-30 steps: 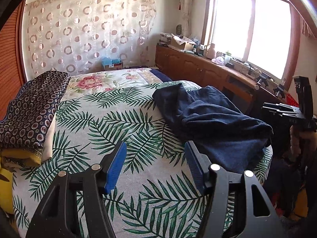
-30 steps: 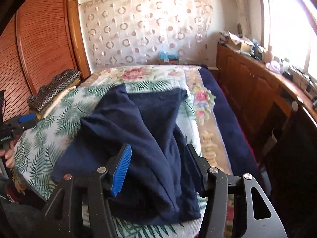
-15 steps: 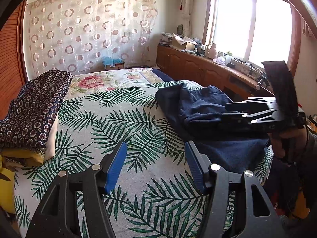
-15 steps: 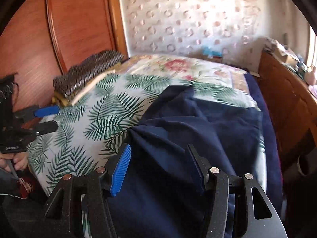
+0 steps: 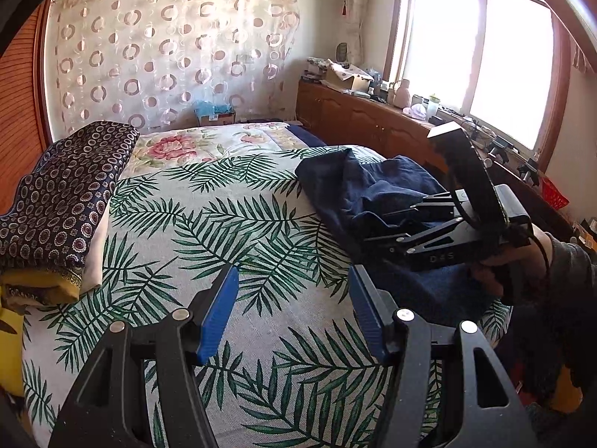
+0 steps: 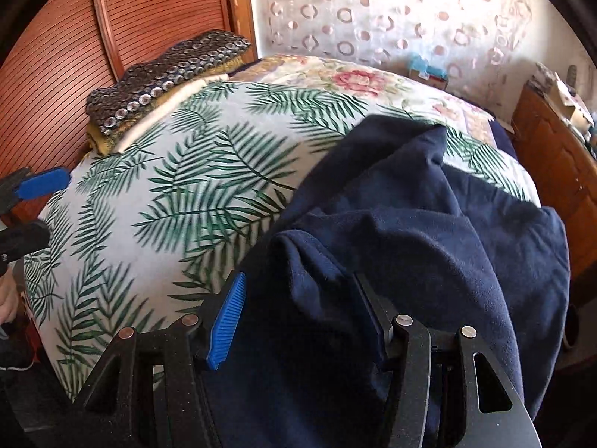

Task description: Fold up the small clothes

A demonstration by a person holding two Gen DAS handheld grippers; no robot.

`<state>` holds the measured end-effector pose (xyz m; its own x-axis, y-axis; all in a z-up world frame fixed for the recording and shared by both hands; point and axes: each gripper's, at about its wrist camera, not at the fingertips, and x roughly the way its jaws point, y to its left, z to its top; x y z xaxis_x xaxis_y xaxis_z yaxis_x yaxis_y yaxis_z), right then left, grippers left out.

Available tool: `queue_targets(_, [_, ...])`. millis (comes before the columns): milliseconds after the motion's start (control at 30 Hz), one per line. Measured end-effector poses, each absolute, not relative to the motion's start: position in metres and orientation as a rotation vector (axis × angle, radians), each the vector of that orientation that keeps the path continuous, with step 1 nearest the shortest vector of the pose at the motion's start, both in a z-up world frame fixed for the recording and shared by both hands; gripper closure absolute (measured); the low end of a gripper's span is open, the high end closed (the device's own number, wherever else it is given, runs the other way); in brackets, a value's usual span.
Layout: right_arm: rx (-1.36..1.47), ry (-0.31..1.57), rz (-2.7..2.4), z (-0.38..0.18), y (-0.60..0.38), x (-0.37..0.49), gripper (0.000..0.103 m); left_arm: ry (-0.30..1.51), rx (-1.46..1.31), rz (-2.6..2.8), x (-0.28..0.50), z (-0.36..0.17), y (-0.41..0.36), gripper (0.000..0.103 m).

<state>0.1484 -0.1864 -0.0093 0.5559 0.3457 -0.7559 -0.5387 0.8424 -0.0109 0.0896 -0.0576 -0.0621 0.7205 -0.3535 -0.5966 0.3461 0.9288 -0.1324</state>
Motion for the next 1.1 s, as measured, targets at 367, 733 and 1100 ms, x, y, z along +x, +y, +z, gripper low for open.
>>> queue_targets(367, [-0.166, 0.723, 0.553, 0.024, -0.224, 0.142, 0.096, 0.682, 0.009, -0.421, 0.105, -0.064, -0.067, 0.041])
queue_targets(733, [-0.147, 0.630, 0.299, 0.066, -0.328, 0.176, 0.097, 0.668, 0.085, -0.455, 0.163, -0.052, -0.101, 0.041])
queue_targets(1100, [-0.058, 0.634, 0.262, 0.040, -0.360, 0.206, 0.097, 0.744, 0.090, -0.444, 0.228, -0.067, -0.132, 0.041])
